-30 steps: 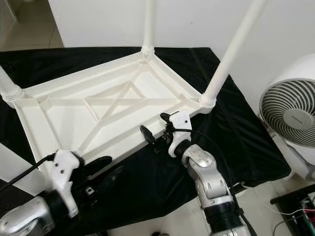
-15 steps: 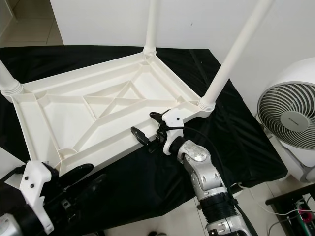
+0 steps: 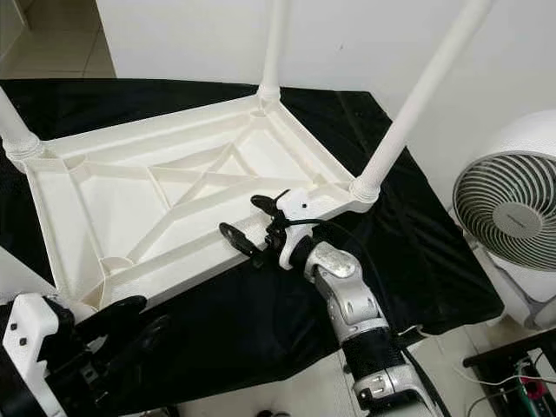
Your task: Building children table
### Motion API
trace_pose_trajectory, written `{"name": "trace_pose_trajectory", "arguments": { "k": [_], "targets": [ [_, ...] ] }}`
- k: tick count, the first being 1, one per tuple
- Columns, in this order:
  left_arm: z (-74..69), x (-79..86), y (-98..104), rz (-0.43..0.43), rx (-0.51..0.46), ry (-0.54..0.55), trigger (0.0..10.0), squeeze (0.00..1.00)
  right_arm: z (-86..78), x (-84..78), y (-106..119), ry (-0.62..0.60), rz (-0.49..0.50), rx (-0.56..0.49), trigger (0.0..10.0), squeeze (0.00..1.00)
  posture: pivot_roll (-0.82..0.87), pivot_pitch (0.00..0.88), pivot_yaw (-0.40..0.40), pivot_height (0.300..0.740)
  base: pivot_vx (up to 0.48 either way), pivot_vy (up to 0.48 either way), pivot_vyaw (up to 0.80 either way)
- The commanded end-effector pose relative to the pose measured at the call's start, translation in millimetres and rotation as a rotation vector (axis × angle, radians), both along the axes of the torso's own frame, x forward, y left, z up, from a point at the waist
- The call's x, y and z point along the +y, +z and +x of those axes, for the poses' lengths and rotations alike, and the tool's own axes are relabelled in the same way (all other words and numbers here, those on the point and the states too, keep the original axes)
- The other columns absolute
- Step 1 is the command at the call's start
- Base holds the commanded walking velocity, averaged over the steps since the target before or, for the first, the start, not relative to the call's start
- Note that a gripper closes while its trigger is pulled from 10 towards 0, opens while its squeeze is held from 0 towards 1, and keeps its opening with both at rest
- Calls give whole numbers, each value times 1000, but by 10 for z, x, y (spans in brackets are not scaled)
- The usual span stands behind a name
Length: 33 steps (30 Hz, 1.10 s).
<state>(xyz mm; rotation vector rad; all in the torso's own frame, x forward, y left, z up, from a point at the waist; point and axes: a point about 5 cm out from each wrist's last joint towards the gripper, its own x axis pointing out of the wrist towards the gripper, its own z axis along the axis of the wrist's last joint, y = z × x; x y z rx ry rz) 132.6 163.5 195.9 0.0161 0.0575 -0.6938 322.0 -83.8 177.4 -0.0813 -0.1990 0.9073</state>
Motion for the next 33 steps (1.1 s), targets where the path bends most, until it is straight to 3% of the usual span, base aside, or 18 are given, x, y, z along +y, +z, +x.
{"name": "trace_pose_trajectory", "arguments": {
  "k": [1, 15, 20, 30, 31, 33],
  "targets": [
    [-35, 16, 44, 3, -27, 6, 10000, 0, 5, 15, -34, 17, -8, 7, 10000, 0, 314, 159, -129, 740, 0, 0, 0],
    [-161, 238, 66, 69, -31, 110, 10000, 0, 52, 153, -44, 91, -1, 11, 10000, 0, 370, 170, -169, 740, 0, 0, 0],
    [-315, 476, 94, 166, 0, 213, 10000, 0, 81, 251, -22, 142, 5, 6, 10000, 0, 401, 172, -190, 740, 0, 0, 0],
    [-436, 612, 126, 238, 33, 269, 10000, 0, 92, 294, -35, 167, 7, 3, 10000, 0, 413, 176, -196, 740, 0, 0, 0],
    [-496, 736, 120, 302, 69, 339, 10000, 0, 86, 313, -45, 176, 9, 3, 10000, 0, 422, 178, -200, 740, 0, 0, 0],
    [-523, 796, 115, 316, 84, 370, 10000, 0, 87, 319, -47, 180, 10, 2, 10000, 0, 422, 178, -200, 740, 0, 0, 0]
  ]
}}
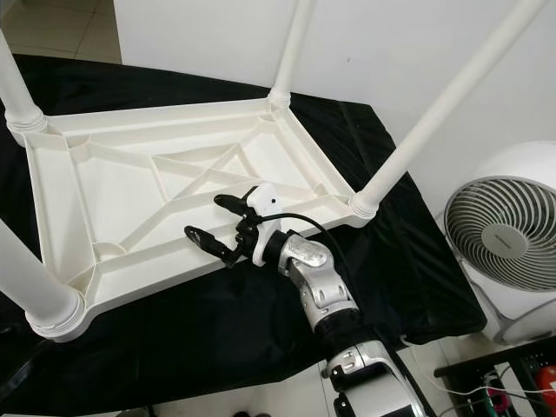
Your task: Building children table
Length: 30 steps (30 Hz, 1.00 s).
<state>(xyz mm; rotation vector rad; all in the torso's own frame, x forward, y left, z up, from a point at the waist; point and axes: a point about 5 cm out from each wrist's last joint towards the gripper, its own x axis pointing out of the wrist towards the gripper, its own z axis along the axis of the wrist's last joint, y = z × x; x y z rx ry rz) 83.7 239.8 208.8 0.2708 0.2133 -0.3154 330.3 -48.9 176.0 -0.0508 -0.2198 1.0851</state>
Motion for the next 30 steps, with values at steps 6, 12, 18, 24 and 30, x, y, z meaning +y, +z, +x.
{"name": "trace_pose_trajectory", "arguments": {
  "k": [6, 12, 18, 24, 30],
  "targets": [
    [-31, 226, -31, 44, 5, 105, 10000, 0, 6, -23, -32, 3, 0, 4, 10000, 0, 424, 177, -201, 740, 0, 0, 0],
    [117, 639, -50, 126, -87, 299, 10000, 0, -83, 58, -5, 79, 33, 13, 10000, 0, 408, 172, -192, 740, 0, 0, 0],
    [353, 807, 3, 132, -178, 357, 10000, 0, -185, 103, 20, 175, 36, 19, 10000, 0, 373, 166, -170, 740, 0, 0, 0],
    [619, 730, 29, 114, -231, 307, 10000, 0, -273, 118, 51, 271, 27, 28, 10000, 0, 355, 167, -157, 740, 0, 0, 0],
    [845, 640, 55, 83, -278, 272, 10000, 0, -362, 144, 38, 360, -7, 34, 10000, 0, 334, 173, -140, 740, 0, 0, 0]
  ]
}}
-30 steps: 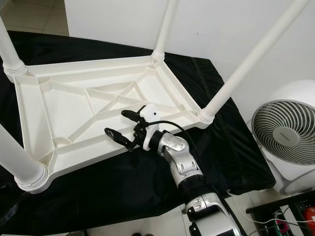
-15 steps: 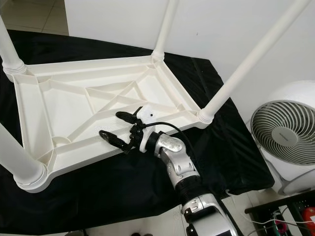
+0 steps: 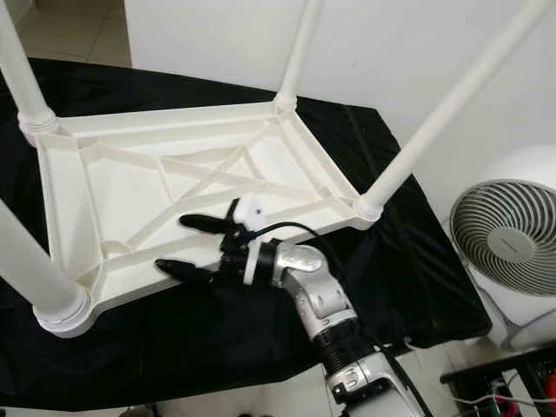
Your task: Building children table
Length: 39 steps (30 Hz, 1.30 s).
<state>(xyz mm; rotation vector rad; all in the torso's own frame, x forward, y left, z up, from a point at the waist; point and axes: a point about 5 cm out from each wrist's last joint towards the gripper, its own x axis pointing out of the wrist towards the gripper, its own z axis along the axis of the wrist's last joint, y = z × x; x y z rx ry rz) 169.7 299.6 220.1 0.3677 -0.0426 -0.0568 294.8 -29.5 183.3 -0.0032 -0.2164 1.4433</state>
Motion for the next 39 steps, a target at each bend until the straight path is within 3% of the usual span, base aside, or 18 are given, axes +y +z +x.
{"name": "trace_pose_trajectory", "arguments": {
  "k": [1, 3, 11, 17, 20, 25, 34, 39],
  "targets": [
    [-15, 42, -57, -9, 19, 64, 10000, 0, -6, -50, -35, 0, -8, 15, 10000, 0, 334, 173, -140, 740, 0, 0, 0],
    [105, -42, -46, -36, -7, 43, 10000, 0, -91, -6, -58, 74, -43, 9, 10000, 0, 322, 172, -126, 740, 0, 0, 0],
    [302, -432, -67, -130, -57, -48, 10000, 0, -229, 185, -51, 224, -85, -5, 10000, 0, 326, 169, -130, 740, 0, 0, 0],
    [334, -500, -59, -146, -67, -63, 10000, 0, -244, 222, -43, 243, -87, -9, 10000, 0, 327, 166, -131, 740, 0, 0, 0],
    [404, -714, -62, -202, -83, -109, 10000, 0, -288, 346, -38, 287, -87, -16, 10000, 0, 332, 165, -131, 740, 0, 0, 0],
    [441, -898, -66, -239, -90, -141, 10000, 0, -333, 461, -48, 321, -87, -17, 10000, 0, 336, 166, -133, 740, 0, 0, 0],
    [502, -1067, -14, -276, -120, -154, 10000, 0, -399, 615, -89, 354, -93, -20, 10000, 0, 345, 169, -143, 740, 0, 0, 0],
    [507, -1005, -6, -237, -117, -120, 10000, 0, -439, 691, -115, 356, -92, -11, 10000, 0, 351, 170, -148, 740, 0, 0, 0]
  ]
}}
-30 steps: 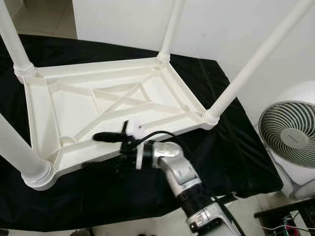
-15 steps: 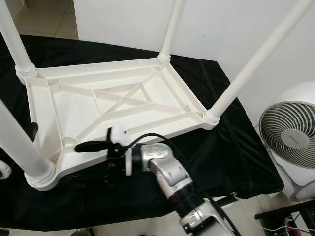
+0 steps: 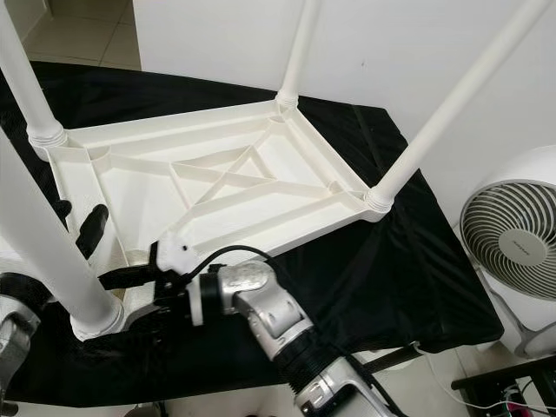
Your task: Building children table
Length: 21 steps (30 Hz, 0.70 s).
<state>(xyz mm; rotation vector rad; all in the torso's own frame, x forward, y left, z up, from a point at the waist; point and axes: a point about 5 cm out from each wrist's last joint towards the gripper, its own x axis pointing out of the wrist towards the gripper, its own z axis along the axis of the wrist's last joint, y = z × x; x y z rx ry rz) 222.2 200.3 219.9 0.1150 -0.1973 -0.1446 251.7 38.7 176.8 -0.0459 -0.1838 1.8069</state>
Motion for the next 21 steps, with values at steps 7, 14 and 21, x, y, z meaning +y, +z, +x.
{"name": "trace_pose_trajectory", "arguments": {
  "k": [7, 14, 21],
  "targets": [
    [9, 235, 57, 105, 8, 79, 10000, 0, -97, 207, -109, -29, 7, 24, 10000, 0, 342, 171, -150, 740, 0, 0, 0],
    [55, 352, 97, 145, 2, 110, 10000, 0, -91, 344, -134, -141, 36, 41, 10000, 0, 323, 177, -152, 740, 0, 0, 0],
    [119, 385, 167, 166, -18, 111, 10000, 0, -49, 251, -153, -227, 64, 62, 0, 0, 284, 183, -145, 740, 0, 0, 0]
  ]
}}
